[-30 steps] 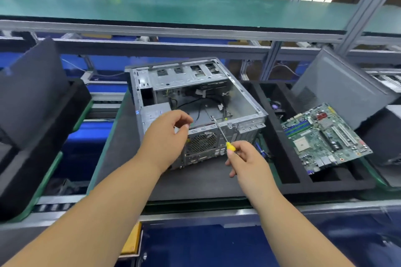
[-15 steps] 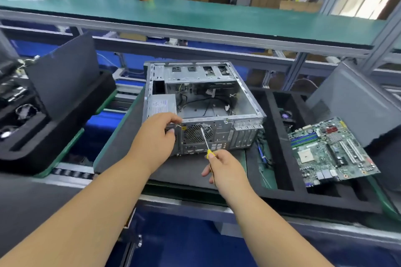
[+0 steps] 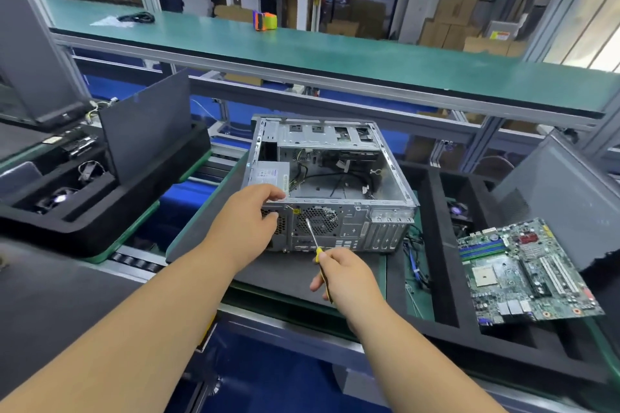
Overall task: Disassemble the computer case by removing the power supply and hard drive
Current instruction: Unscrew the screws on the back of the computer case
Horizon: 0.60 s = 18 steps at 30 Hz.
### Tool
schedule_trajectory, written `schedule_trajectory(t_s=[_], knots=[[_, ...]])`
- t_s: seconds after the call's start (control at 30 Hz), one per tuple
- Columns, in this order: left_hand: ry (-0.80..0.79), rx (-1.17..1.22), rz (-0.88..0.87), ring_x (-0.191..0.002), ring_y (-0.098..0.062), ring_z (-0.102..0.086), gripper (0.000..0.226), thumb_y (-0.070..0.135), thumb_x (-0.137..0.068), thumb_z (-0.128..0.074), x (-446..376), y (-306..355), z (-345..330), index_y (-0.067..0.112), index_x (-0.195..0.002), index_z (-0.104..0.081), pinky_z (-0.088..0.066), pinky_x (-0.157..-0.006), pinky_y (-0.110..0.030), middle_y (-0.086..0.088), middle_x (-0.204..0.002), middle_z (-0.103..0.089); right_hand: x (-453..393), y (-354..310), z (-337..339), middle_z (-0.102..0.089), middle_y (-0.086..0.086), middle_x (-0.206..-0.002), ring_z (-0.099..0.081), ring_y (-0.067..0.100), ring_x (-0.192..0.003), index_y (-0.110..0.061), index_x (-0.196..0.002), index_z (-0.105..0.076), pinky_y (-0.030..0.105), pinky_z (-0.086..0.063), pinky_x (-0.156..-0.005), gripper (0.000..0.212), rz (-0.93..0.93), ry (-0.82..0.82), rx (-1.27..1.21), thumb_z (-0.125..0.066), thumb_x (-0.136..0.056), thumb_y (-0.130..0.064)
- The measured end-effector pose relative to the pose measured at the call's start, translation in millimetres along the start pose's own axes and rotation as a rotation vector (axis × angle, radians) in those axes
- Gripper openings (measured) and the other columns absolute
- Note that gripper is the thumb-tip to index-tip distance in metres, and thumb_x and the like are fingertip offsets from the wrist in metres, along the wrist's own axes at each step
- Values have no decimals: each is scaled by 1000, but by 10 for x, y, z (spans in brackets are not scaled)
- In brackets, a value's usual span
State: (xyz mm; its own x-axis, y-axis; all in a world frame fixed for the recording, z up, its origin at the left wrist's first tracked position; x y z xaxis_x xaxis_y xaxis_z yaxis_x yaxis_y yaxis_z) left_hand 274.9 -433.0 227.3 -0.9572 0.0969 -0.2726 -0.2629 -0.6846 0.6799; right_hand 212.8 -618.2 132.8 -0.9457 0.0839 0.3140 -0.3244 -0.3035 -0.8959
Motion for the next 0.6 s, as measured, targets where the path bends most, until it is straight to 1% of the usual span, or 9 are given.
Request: schedule_trajectory(t_s=[0.07,0.13,0.23,0.33,0.5,0.6], knots=[[-16,-33,-5,-114,-7,-50,37,11,-90,-59,-66,-33,-3,36,-119,-59,-39,-92,-23,15,-122,-56,-41,-24,-54,-71,-6,-66,-47,9,-49,-28,-93,-60,27,-49,-59,20,-4,5,-7,-43,-100,-38],[-48,-68,-34,-119,-9,-49,39,11,-90,-59,-151,-54,-42,34,-121,-58,-40,-97,-25,12,-126,-56,-87,-37,-99,-69,-4,-62,-45,9,-47,-26,-93,-59,27,-46,-57,21,-19,21,-25,-43,-101,-37],[-131,-129,-83,-127,-13,-44,41,13,-91,-59,-283,-92,-151,33,-127,-56,-37,-105,-29,11,-132,-54,-142,-58,-147,-66,-4,-58,-44,10,-45,-24,-94,-59,26,-44,-55,22,-50,68,-41,-42,-102,-34],[-205,-190,-148,-130,-15,-41,45,16,-92,-60,-382,-122,-257,33,-133,-52,-36,-107,-33,9,-137,-51,-172,-86,-187,-66,-6,-59,-46,11,-47,-25,-94,-58,25,-44,-56,22,-74,120,-30,-40,-103,-34],[-319,-226,-274,-136,-16,-36,50,18,-93,-59,-510,-144,-424,29,-140,-46,-31,-112,-33,6,-144,-47,-198,-105,-266,-66,-6,-60,-48,13,-54,-26,-96,-59,28,-46,-61,23,-102,186,-29,-40,-102,-34],[-365,-243,-324,-138,-17,-33,53,20,-94,-58,-587,-144,-533,29,-144,-43,-27,-114,-32,6,-147,-44,-209,-106,-283,-67,-6,-61,-50,12,-56,-26,-93,-61,31,-48,-65,24,-104,226,-29,-40,-101,-34]])
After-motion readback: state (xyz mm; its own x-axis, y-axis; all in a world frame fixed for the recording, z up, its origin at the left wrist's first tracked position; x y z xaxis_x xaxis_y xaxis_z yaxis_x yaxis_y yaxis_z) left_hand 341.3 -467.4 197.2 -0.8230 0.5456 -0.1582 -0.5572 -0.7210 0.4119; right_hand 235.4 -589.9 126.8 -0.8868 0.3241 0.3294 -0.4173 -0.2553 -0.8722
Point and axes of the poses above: each hand's wrist, its own x-axis away from the middle knuckle, its own z-axis out of the back of the hand, y = z × x, the point moved 10 cm from there along -x, towards the middle knuckle
